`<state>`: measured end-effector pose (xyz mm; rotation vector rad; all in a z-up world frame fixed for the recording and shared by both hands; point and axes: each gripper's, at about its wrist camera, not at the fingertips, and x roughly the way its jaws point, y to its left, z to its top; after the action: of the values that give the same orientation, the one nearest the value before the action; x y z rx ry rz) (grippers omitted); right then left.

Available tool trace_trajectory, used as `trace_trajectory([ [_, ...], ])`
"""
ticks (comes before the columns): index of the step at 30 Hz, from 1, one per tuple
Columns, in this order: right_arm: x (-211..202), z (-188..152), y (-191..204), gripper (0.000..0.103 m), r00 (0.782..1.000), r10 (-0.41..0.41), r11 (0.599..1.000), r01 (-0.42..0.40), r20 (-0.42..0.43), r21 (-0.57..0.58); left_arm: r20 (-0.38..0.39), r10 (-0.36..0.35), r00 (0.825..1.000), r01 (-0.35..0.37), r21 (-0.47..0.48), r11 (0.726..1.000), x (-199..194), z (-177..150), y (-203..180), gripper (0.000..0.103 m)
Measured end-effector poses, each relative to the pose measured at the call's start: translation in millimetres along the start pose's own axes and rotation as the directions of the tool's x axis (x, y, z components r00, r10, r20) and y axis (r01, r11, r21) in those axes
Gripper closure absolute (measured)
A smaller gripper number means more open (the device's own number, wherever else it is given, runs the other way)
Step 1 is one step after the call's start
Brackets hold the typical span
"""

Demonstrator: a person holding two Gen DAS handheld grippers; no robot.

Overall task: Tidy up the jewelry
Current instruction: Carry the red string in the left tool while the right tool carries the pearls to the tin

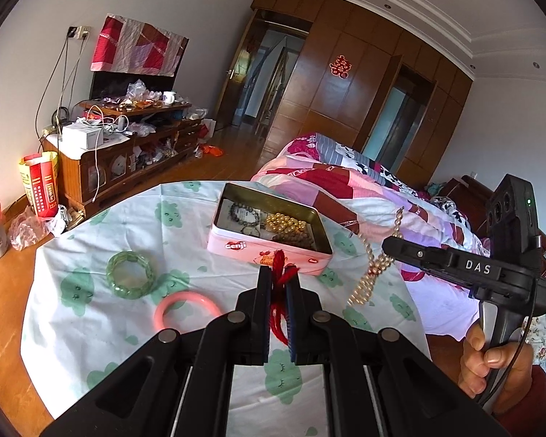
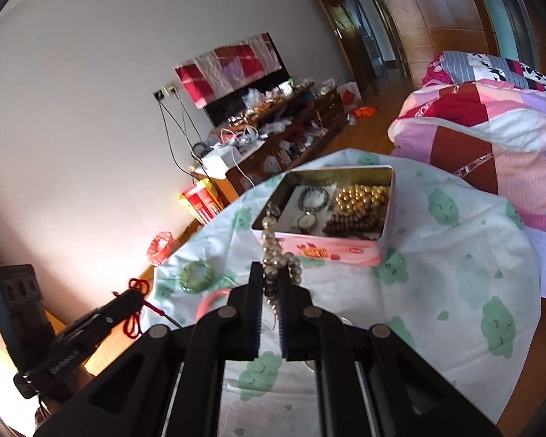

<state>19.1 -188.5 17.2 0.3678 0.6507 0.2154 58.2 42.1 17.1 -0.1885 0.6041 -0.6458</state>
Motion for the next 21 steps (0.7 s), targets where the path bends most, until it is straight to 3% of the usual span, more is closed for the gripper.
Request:
trace_trajectory([
  [13,5.9,6.0,-20.9,0.094,1.0,-0.008,0.999,0.008,-0.003,0.041,-0.032,-0.027,0.999,0.028,0.017,0.999,28.4,5.7,-6.4,0.097],
  [21,16.0,50.5,-16.3,0.094,0.997,0.035,0.999,-0.035,0.074,0.0,0.056,-0.065,0.996,0.06,0.078,0.995,58.7,52.7,-10.1,0.097],
])
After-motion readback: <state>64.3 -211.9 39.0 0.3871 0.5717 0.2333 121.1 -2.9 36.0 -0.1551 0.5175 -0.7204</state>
